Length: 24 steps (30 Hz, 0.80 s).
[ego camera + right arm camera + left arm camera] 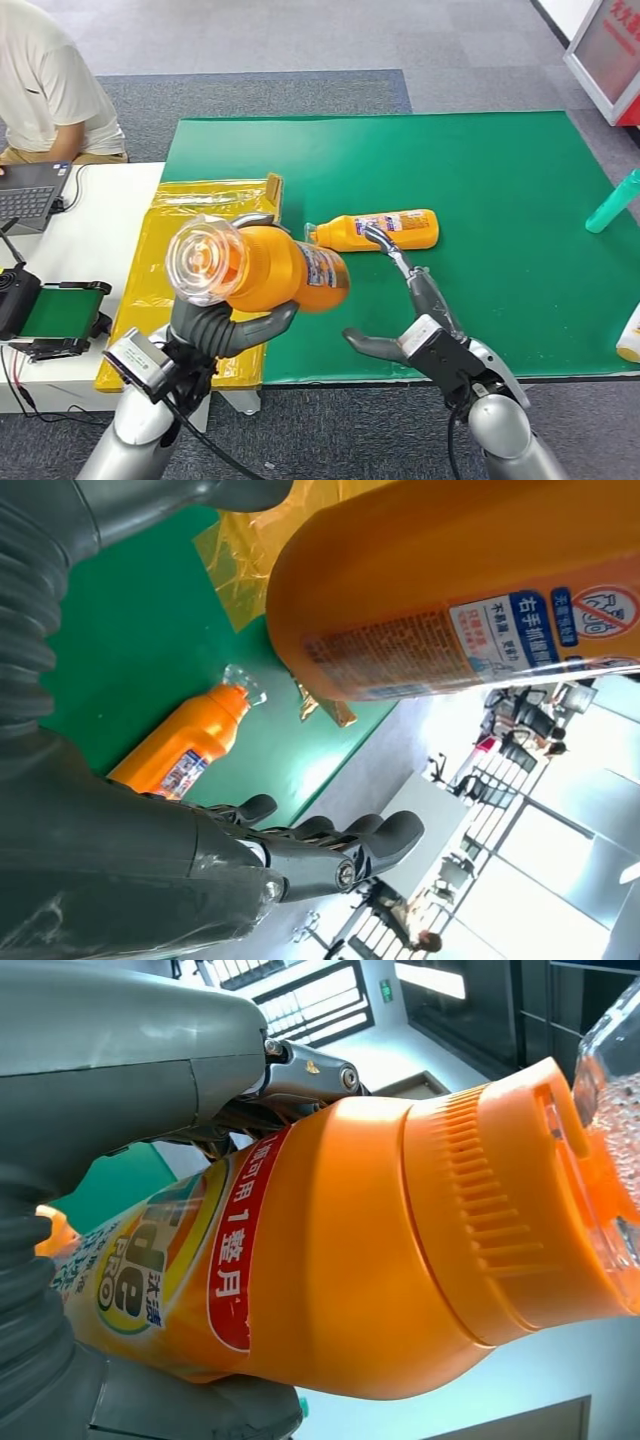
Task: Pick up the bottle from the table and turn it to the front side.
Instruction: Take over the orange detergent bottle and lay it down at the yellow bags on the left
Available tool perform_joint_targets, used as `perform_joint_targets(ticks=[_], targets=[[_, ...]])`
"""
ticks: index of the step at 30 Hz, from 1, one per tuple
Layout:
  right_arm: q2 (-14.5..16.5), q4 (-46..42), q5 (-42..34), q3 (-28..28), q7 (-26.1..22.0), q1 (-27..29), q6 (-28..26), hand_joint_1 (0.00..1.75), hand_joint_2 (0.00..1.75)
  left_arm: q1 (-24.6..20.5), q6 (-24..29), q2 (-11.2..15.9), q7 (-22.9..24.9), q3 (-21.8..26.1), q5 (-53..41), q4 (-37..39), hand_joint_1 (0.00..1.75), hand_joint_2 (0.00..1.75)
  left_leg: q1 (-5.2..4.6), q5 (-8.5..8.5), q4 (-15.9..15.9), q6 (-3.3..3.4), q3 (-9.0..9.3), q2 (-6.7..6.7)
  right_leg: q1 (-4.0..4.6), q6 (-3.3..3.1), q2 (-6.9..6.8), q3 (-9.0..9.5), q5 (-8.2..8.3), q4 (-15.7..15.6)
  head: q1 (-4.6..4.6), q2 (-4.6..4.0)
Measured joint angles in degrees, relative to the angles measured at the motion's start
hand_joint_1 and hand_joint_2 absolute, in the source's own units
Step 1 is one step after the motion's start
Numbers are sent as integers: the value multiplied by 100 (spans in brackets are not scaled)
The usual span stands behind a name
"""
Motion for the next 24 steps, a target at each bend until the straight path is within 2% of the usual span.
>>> perform_joint_targets(ticks=[2,7,10,14,24], targets=[[0,-11,-4,-15,1,14,-9,0,175,9,116,0,2,13,-168,0,175,175,0,0,0,0,0,0,0,0,0,0,0,0,0,0],[4,-162,-85,-172,3,196,-151,0,175,89,1179,23,154,90,-1692,5,175,175,0,-2,0,0,0,0,0,0,0,-1,-1,0,0,1],[2,-359,-151,-360,-54,442,-232,0,175,181,1671,51,221,233,-2291,21,175,175,0,-3,0,0,-1,0,0,0,0,-3,-2,0,0,0],[2,-735,-121,-658,-245,841,-263,0,175,292,2338,118,459,515,-3534,49,175,175,0,-7,0,1,-2,0,0,-1,0,-5,-5,0,0,0],[2,-1567,158,-1207,-609,1662,-217,0,175,342,2531,359,1140,1215,-5091,470,175,175,0,-8,0,1,-2,0,0,-2,0,-4,-7,-1,0,0]])
